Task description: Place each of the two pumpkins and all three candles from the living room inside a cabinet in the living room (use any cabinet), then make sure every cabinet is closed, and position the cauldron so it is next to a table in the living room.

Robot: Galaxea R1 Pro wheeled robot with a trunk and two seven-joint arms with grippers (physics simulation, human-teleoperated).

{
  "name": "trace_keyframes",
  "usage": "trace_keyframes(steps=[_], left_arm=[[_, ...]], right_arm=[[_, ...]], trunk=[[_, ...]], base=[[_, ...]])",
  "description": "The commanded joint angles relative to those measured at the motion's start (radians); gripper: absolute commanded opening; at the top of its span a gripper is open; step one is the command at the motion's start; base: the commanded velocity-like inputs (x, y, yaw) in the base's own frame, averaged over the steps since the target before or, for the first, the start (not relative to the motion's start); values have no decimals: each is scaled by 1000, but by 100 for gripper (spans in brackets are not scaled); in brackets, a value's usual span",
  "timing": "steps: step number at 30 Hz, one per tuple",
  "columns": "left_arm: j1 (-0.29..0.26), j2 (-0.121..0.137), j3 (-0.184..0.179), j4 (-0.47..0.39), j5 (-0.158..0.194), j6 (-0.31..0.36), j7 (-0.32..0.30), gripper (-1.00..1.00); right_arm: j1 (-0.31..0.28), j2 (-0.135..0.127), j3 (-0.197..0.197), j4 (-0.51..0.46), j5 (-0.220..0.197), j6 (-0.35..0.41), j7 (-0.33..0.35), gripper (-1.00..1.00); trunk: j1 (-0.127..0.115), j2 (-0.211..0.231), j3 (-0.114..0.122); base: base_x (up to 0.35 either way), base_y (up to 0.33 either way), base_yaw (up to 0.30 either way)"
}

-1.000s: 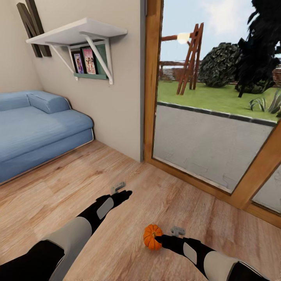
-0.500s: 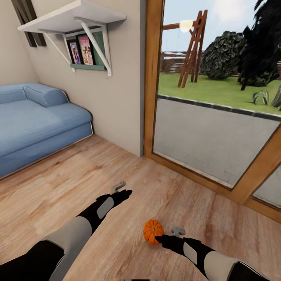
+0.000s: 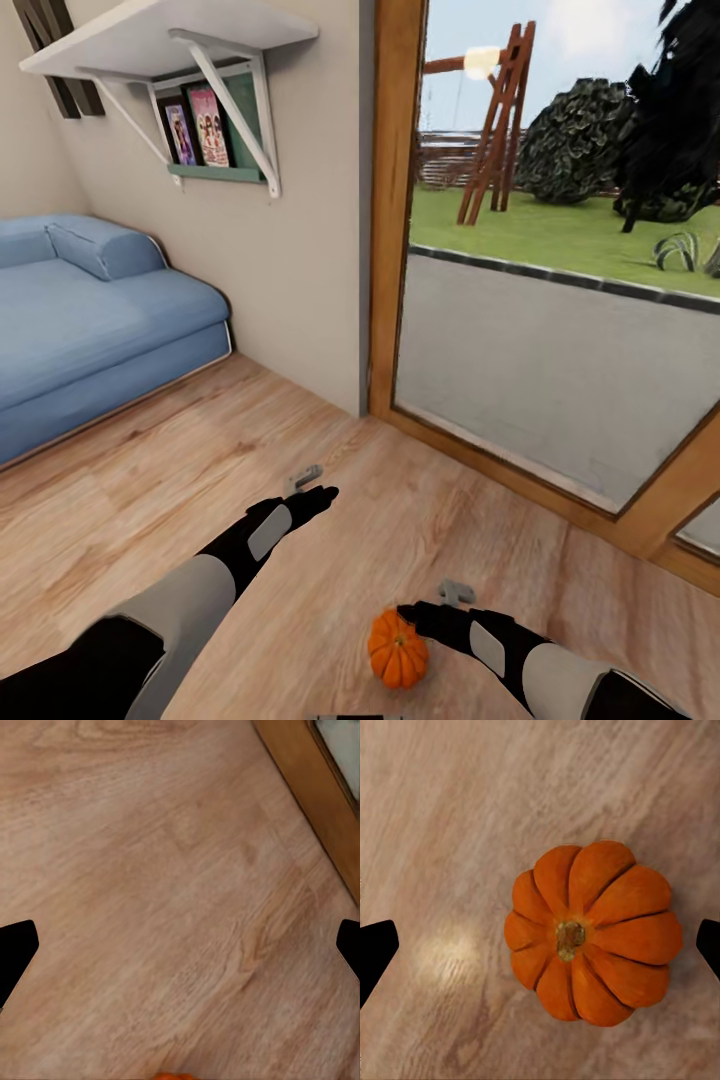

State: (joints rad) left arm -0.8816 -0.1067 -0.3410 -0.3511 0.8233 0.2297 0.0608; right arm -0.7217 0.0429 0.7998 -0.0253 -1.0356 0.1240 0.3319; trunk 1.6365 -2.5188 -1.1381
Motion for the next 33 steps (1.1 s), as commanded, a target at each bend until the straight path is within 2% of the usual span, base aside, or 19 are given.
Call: trace_keyframes(steps=[1,3,6,9,33], left_arm=[[0,1,-7,-2,9,2,6,100],[0,1,-7,-1,9,2,7,100],[0,1,-8,0,8,2,7,100],[0,1,-8,0,8,2,7,100],[0,1,-13,0,8,2,7,100]], right_arm=[[-1,0,6,1,-11,11,3,100],[-1,0,6,1,-11,37,3,100],[-1,1,5,1,-13,125,3,100],[-1,1,5,1,-14,145,1,100],[-1,1,7,1,-14,145,3,100]], trunk=[[0,0,-1],[0,0,-1],[0,0,-1],[0,0,-1],[11,-6,-94]], base=[[307,0,0],[192,0,0],[69,0,0],[14,0,0],[1,0,0]])
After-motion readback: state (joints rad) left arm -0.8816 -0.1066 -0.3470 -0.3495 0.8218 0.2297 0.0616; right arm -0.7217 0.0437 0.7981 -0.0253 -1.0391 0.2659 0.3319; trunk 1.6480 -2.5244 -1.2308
